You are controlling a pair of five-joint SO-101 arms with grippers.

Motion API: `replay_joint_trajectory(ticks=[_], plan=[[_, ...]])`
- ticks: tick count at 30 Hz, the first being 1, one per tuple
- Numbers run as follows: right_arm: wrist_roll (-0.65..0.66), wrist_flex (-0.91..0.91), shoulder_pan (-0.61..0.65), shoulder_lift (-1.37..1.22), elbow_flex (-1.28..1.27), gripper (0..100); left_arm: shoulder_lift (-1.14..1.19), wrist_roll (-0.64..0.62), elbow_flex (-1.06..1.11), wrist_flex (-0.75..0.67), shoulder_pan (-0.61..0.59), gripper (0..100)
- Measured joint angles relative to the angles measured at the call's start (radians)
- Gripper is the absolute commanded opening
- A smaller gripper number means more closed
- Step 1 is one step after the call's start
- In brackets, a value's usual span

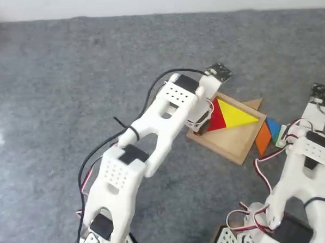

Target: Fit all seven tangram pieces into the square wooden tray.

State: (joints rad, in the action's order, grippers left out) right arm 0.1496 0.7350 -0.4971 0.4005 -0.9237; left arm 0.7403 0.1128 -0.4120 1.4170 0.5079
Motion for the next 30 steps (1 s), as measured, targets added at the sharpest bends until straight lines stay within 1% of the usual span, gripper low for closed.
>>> replay_joint_trajectory(ticks=[3, 9, 14, 19, 23, 30], plan=[[0.000, 0.000, 0.002, 0.000, -0.002, 48.7, 0.044, -0.032, -0.028, 0.006, 0.000, 20], [0.000, 0.000, 0.003, 0.000, -0.002, 48.7, 0.060, -0.112, -0.048, 0.054, 0.002, 8], [0.000, 0.000, 0.003, 0.000, -0.002, 48.7, 0.060, -0.153, -0.048, 0.072, -0.017, 2], [0.000, 0.000, 0.003, 0.000, -0.002, 48.7, 0.060, -0.203, -0.048, 0.089, -0.072, 1], [0.000, 0.000, 0.003, 0.000, -0.002, 48.7, 0.060, -0.242, -0.055, 0.118, -0.138, 1], [0.000, 0.000, 0.003, 0.000, -0.002, 48.7, 0.058, -0.253, -0.049, 0.189, -0.249, 1]])
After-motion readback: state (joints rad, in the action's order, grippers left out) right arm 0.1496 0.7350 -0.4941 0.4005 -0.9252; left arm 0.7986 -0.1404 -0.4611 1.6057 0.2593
